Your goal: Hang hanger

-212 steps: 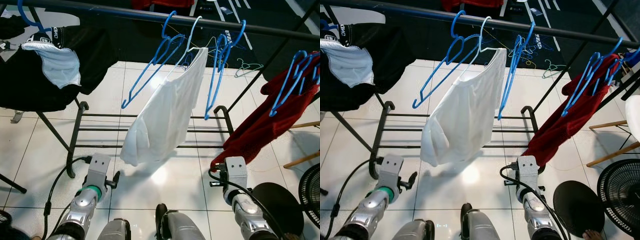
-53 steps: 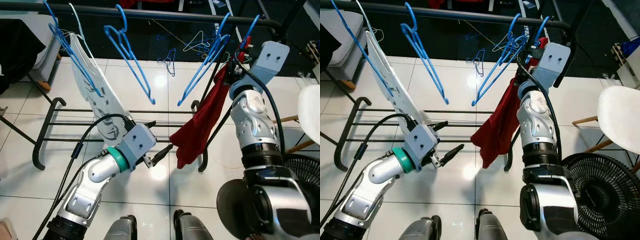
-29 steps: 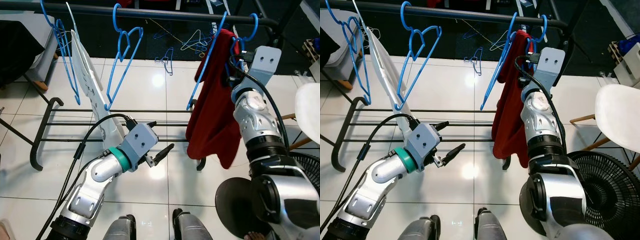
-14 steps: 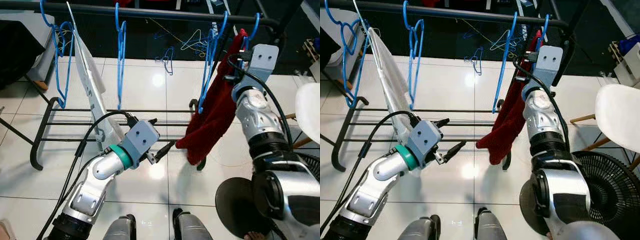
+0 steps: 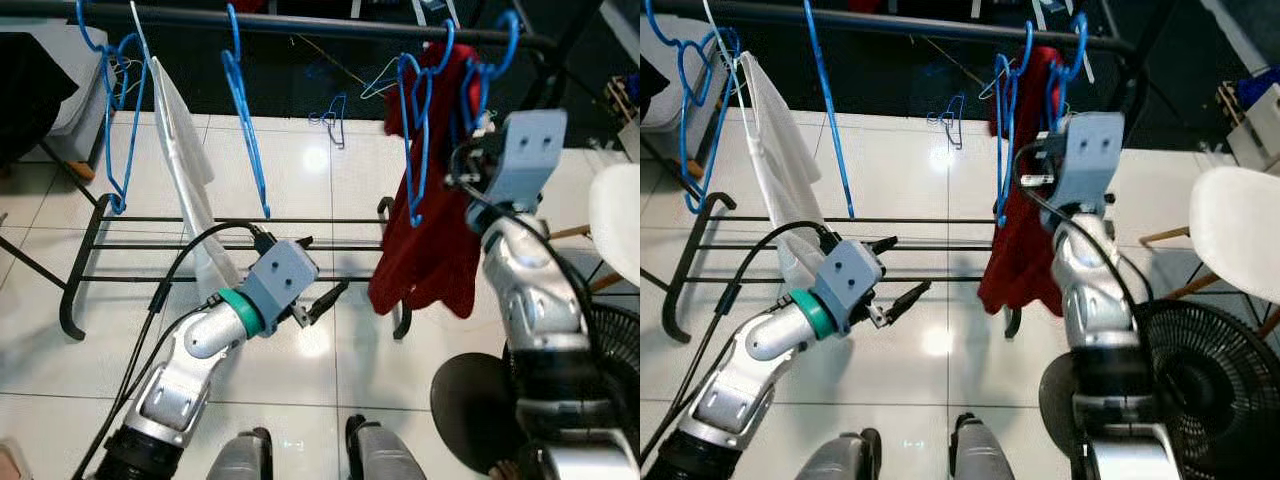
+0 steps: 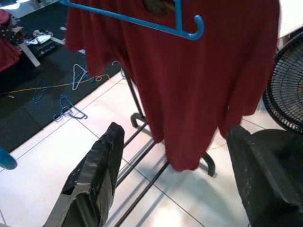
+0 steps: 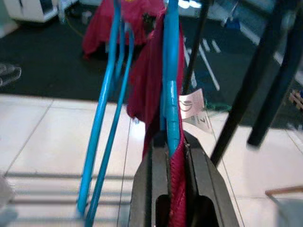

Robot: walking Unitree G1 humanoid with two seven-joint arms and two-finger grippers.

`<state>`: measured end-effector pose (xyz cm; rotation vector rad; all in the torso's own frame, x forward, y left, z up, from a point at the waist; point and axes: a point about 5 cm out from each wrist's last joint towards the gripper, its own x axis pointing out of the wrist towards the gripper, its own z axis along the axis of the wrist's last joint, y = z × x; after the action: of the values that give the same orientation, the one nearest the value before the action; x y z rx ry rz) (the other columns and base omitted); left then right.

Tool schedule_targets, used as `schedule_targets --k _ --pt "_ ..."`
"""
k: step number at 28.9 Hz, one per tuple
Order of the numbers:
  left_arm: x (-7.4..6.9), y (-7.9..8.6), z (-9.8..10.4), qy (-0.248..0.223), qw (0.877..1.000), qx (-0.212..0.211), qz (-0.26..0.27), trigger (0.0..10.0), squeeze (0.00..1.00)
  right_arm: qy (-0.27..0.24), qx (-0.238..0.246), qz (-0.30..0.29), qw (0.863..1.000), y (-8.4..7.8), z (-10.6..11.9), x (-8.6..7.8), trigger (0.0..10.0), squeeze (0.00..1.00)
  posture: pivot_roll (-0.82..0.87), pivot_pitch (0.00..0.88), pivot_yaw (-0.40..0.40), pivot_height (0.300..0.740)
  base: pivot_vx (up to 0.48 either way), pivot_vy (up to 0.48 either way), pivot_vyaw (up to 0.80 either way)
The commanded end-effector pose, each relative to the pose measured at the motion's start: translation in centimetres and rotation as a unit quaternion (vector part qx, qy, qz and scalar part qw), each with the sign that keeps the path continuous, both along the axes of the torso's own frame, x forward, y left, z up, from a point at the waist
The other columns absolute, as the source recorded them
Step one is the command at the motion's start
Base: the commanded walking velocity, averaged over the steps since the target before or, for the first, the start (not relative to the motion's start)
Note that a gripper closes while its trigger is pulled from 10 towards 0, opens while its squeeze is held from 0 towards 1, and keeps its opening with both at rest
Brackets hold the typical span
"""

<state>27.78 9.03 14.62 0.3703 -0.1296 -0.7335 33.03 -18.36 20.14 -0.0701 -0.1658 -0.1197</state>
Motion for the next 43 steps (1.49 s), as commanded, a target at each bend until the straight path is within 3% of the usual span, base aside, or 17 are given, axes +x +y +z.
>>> schedule_targets --k 1,4,8,10,14,15,20,26,29,30,33,35,39,43 --pt "-0.3 -0.2 -0.6 0.016 1.0 0.001 -0.008 10.0 0.0 -0.026 -0.001 -0.022 0.999 -0.3 1.0 -0.6 10.0 0.0 -0.12 0.145 0.011 0.733 0.0 0.0 0.0" --pt "-0.1 -0.3 -0.4 0.015 1.0 -0.002 -0.014 10.0 0.0 -0.02 0.005 -0.072 0.997 -0.9 -0.9 -2.6 10.0 0.0 -0.13 0.146 0.012 0.733 0.0 0.0 0.0" --pt "0.2 -0.5 0.0 0.015 1.0 -0.017 -0.015 10.0 0.0 0.01 -0.011 -0.086 0.996 -1.3 -2.4 -4.4 10.0 0.0 -0.13 0.145 0.01 0.733 0.0 0.0 0.0" --pt "0.7 -0.6 0.7 0.02 0.999 -0.049 0.001 10.0 0.0 0.045 -0.05 -0.059 0.996 -1.5 -3.6 -6.1 10.0 0.0 -0.14 0.149 0.008 0.733 0.0 0.0 0.0" --pt "1.2 -0.7 0.9 0.027 0.997 -0.069 0.021 10.0 0.0 0.071 -0.077 -0.032 0.994 -1.6 -4.6 -7.7 10.0 0.0 -0.16 0.156 0.009 0.733 0.0 0.0 0.0" --pt "1.7 -1.1 1.2 0.037 0.994 -0.095 0.038 10.0 0.0 0.102 -0.104 0.01 0.989 -1.6 -5.9 -9.8 10.0 0.0 -0.17 0.16 0.007 0.733 0.0 0.0 0.0" --pt "1.9 -2.2 1.5 0.053 0.99 -0.123 0.041 10.0 0.0 0.132 -0.141 0.083 0.978 -1.1 -7.4 -12.1 10.0 0.0 -0.18 0.16 0.003 0.733 0.0 0.0 0.0" --pt "1.7 -2.6 0.7 0.069 0.991 -0.11 0.038 10.0 0.0 0.163 -0.15 0.145 0.964 -0.3 -8.6 -13.0 10.0 0.0 -0.17 0.158 0.0 0.733 0.0 0.0 0.0" --pt "1.4 -1.7 -0.3 0.085 0.991 -0.092 0.049 10.0 0.0 0.178 -0.154 0.172 0.956 0.1 -9.4 -13.0 10.0 0.0 -0.17 0.158 0.0 0.733 0.0 0.0 0.0" --pt "1.0 -0.6 -1.2 0.096 0.991 -0.076 0.062 10.0 0.0 0.177 -0.155 0.2 0.951 0.8 -9.7 -12.8 10.0 0.0 -0.15 0.158 -0.002 0.733 0.0 0.0 0.0" --pt "0.7 0.5 -2.0 0.105 0.99 -0.059 0.077 10.0 0.0 0.16 -0.156 0.233 0.946 1.5 -9.4 -12.4 10.0 0.0 -0.13 0.159 0.002 0.733 0.0 0.0 0.0" --pt "0.3 1.8 -2.6 0.114 0.987 -0.05 0.103 10.0 0.0 0.111 -0.166 0.257 0.946 2.3 -7.8 -11.1 10.0 0.0 -0.11 0.159 0.006 0.733 0.0 0.0 0.0" --pt "0.4 2.0 -2.6 0.119 0.985 -0.059 0.115 10.0 0.0 0.087 -0.164 0.279 0.942 2.9 -6.8 -10.5 10.0 0.0 -0.11 0.159 0.005 0.733 0.0 0.0 0.0" --pt "1.4 1.2 -1.9 0.113 0.98 -0.078 0.143 10.0 0.0 0.065 -0.156 0.321 0.932 3.9 -5.8 -10.6 10.0 0.0 -0.11 0.159 0.002 0.733 0.0 0.0 0.0"
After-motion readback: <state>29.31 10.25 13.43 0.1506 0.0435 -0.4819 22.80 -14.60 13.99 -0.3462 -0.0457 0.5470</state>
